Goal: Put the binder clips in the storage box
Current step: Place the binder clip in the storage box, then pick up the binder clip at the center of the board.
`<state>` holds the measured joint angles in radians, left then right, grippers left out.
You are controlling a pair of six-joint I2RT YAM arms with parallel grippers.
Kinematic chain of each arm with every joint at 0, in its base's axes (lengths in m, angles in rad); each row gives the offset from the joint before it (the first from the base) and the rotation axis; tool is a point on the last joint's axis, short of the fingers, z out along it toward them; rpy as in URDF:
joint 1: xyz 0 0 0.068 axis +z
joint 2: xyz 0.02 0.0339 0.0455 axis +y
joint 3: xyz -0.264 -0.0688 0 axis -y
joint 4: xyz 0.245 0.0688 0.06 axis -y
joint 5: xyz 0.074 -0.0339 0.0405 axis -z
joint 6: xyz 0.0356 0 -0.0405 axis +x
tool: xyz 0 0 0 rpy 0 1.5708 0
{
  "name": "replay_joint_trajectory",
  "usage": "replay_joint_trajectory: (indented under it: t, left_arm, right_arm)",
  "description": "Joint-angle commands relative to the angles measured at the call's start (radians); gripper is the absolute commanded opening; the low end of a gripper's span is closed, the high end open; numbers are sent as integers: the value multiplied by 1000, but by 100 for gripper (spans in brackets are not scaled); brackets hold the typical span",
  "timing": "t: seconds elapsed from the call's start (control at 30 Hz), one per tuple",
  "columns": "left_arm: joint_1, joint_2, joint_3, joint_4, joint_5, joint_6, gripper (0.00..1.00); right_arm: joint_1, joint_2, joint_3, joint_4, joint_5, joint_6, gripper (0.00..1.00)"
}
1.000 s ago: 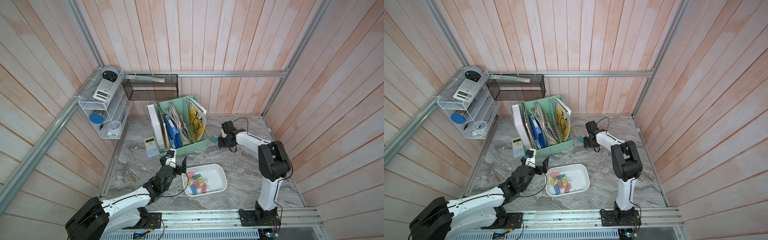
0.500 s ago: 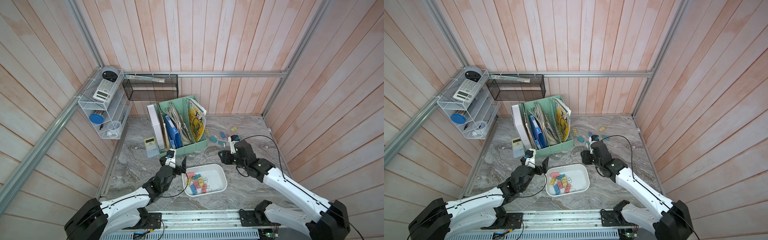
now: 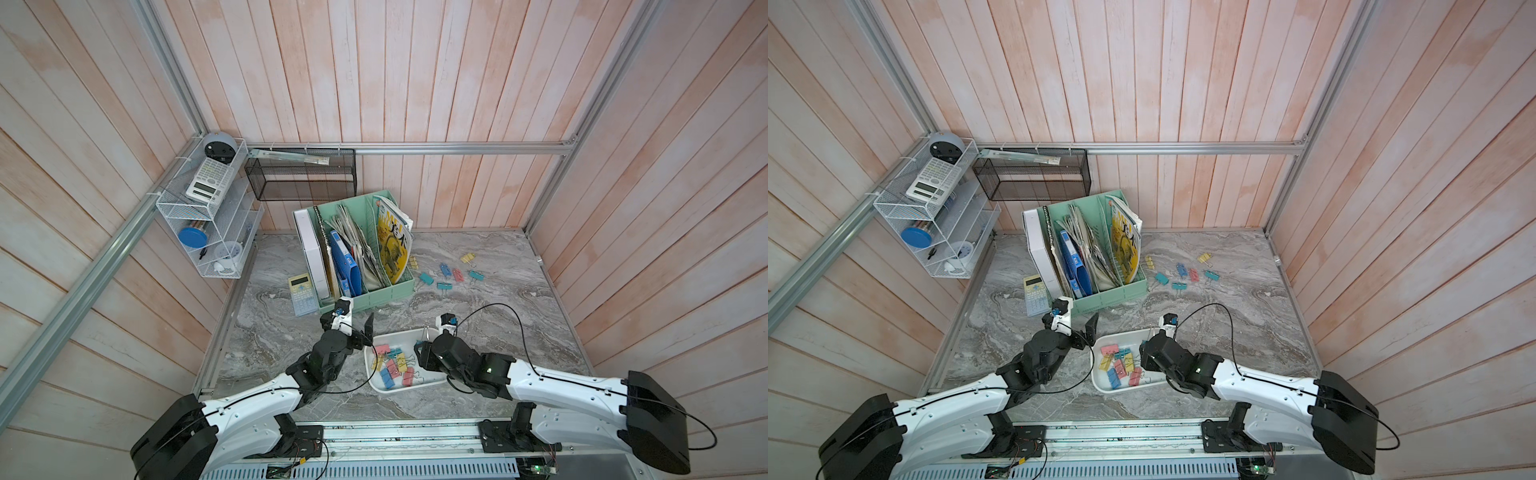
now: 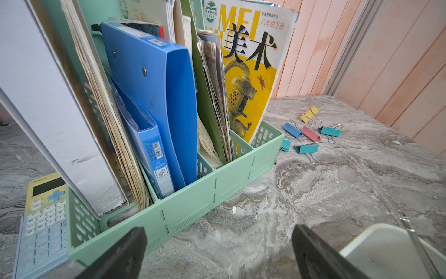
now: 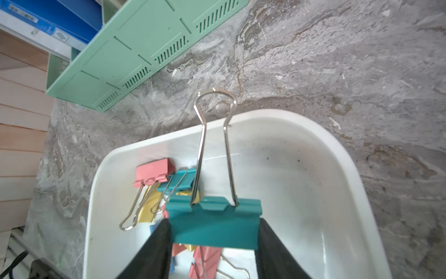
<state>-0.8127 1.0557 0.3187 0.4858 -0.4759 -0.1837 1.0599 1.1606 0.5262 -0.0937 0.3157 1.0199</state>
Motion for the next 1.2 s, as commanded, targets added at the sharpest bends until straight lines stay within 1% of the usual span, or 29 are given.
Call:
replay_joint_trajectory:
  t: [0.0,0.07,0.23,0.4,0.47,0.53,0.6,0.63,0.67,0.7,0.77,0.8,0.83,0.9,0.97,1.03,1.1,1.17]
  left_arm:
    - [-3,5,25,-6,5,7,100]
    - [-3,4,23,-4,2,10,100]
    - [-3,9,26,-2,3,10,100]
    - [-3,8,25,-3,3,10,100]
    - [-3,7,25,-3,3,10,100]
    - [-3,10,26,-2,3,10,100]
    - [-3,16,28,0,5,10,100]
    - [-4,19,27,2,6,10,100]
    - [-3,21,28,4,6,9,100]
    - [-3,23,29,5,6,9,100]
    - [-3,22,29,2,8,9,100]
    - [-3,18,27,3,8,8,100]
    - [-4,16,26,3,8,7,100]
    - [-3,12,24,7,8,7,100]
    - [-3,12,24,5,11,6,100]
    - [-3,14,24,6,14,5,100]
    - [-3,18,25,7,17,4,100]
    - [-3,22,27,7,16,7,100]
  right_arm:
    - [8,73,29,107,76,23,40]
    - [8,124,29,171,63,30,40]
    - [21,216,41,245,66,41,43]
    - [32,262,40,271,36,51,57]
    - [42,237,44,245,56,34,61]
    - [48,179,55,170,104,0,66]
    - [47,115,59,109,162,-18,78]
    - [48,81,55,96,193,-16,83]
    - [48,44,49,100,221,-58,86]
    - [47,16,43,109,246,-117,87]
    - [23,-68,64,66,288,-242,89]
    - [-17,-94,86,36,266,-302,89]
    - [-89,-110,129,-17,196,-372,89]
    - [-266,-93,222,-131,-2,-441,88]
    - [-460,-18,321,-223,-189,-507,87]
    - [-583,77,407,-279,-294,-551,86]
    - [-668,176,472,-288,-408,-554,84]
    - [-741,268,523,-268,-505,-459,82]
